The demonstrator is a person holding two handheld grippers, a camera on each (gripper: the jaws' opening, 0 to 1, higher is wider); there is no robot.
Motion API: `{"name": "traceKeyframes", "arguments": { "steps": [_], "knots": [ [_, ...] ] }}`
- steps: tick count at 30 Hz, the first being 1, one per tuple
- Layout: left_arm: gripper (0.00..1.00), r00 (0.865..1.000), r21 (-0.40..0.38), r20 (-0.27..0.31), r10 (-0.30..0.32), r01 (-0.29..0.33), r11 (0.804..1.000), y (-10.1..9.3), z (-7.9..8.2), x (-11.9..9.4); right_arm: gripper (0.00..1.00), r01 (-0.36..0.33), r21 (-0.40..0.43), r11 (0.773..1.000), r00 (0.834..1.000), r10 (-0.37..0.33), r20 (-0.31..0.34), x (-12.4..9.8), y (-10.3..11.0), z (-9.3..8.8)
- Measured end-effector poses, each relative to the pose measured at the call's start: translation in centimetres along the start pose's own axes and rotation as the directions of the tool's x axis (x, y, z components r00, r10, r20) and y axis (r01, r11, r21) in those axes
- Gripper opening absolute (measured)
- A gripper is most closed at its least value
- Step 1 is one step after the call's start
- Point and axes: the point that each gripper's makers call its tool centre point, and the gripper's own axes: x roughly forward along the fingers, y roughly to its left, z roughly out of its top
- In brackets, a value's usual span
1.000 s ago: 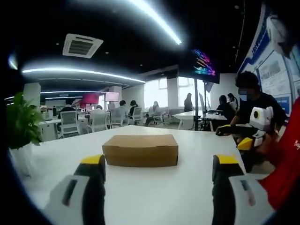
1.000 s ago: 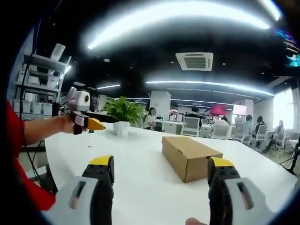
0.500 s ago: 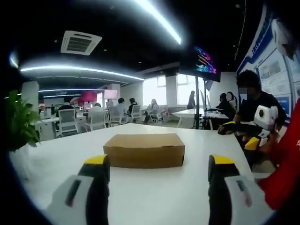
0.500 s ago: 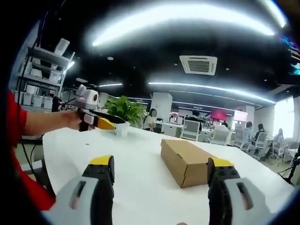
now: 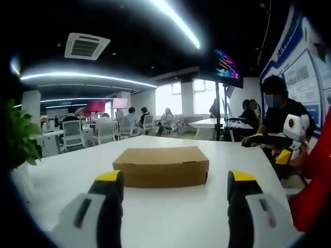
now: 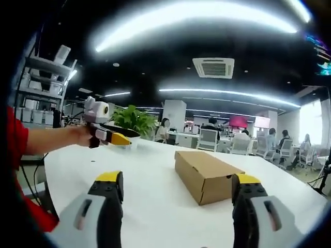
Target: Operate the shoe box by opening the lid, removing the specified soft item, and placing it in the target area until the item is outside and the box remains undamaged.
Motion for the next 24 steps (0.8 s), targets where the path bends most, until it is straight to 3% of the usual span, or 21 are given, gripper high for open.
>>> {"name": "traceKeyframes", "arguments": {
  "steps": [7,12,15,21,24],
  "knots": [
    [0.85,1.0,-0.001,0.003,-0.011,0.011,1.0,0.7,0.6,0.8,0.9,0.015,-0.006,1.0,1.0,-0.015,-0.009,0.5,-0.3,0.1],
    [0.87,0.999,0.004,-0.007,-0.032,0.032,0.999,0.6,0.2,1.2,0.81,0.048,-0.071,0.996,0.998,-0.051,-0.046,0.7,-0.8,-1.0],
    [0.89,0.999,-0.005,-0.007,-0.044,0.044,0.999,0.3,-0.1,1.8,0.8,0.042,-0.031,0.999,0.997,-0.044,-0.07,0.8,-0.8,-1.7],
    [0.92,0.998,-0.023,-0.012,-0.065,0.065,0.998,-0.1,-0.4,3.1,0.91,-0.002,0.068,0.998,0.999,0.004,-0.035,1.0,0.1,-1.5],
    [0.94,0.997,-0.021,-0.006,-0.073,0.073,0.997,-0.2,-0.3,3.6,0.93,0.013,0.053,0.999,0.999,-0.01,-0.049,1.1,-0.2,-1.7]
  ]
}}
